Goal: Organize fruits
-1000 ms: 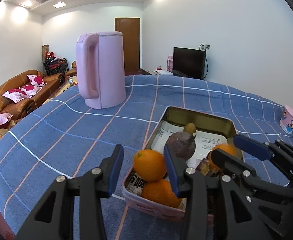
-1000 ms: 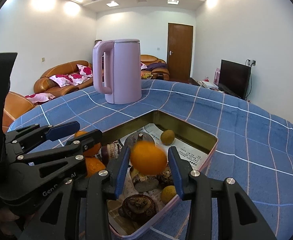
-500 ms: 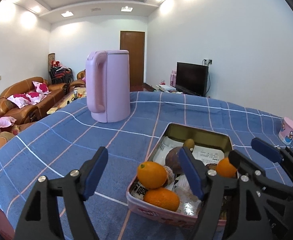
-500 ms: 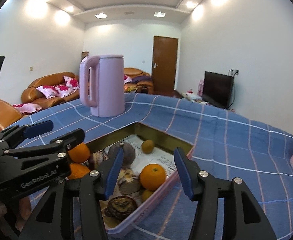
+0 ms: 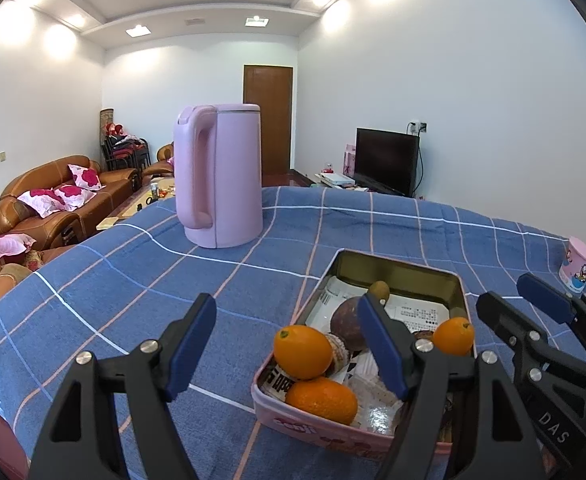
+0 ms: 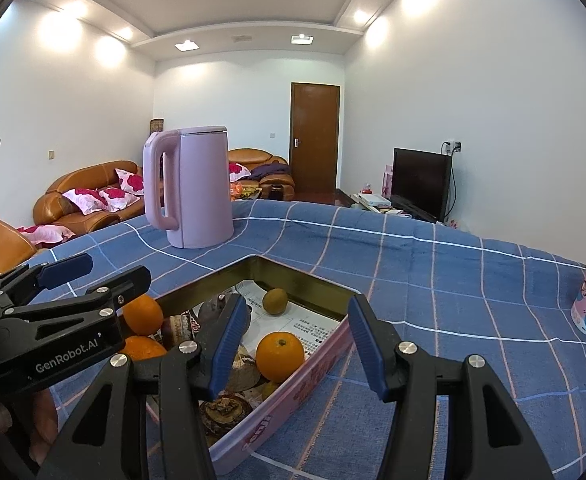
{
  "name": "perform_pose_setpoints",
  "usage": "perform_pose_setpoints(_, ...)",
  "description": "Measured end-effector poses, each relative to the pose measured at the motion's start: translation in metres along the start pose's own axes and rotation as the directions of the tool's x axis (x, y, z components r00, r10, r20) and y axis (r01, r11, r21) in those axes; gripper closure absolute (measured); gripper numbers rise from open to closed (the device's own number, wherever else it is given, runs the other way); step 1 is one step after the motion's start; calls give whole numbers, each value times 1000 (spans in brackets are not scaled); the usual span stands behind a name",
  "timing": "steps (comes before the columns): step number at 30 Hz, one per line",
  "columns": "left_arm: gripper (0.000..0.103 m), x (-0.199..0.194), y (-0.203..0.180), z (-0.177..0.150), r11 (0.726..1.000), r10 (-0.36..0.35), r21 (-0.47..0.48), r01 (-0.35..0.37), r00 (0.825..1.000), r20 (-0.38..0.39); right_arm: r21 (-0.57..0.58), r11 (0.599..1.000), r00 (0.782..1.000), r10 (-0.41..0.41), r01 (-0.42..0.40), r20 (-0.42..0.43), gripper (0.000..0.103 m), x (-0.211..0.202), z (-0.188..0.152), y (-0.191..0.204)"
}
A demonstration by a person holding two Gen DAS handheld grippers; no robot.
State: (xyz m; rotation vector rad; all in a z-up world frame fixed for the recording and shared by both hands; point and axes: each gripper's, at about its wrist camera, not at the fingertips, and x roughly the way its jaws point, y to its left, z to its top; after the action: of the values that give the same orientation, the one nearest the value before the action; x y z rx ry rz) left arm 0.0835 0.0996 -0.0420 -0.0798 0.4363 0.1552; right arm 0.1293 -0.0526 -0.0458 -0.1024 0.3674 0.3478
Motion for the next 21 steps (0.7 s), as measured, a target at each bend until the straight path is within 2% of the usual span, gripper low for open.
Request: perform_pose_setpoints(21, 27, 0, -3, -2, 1000, 24, 7, -24, 1000, 7, 3, 1000, 1000, 1, -1, 4, 48, -3, -1, -1)
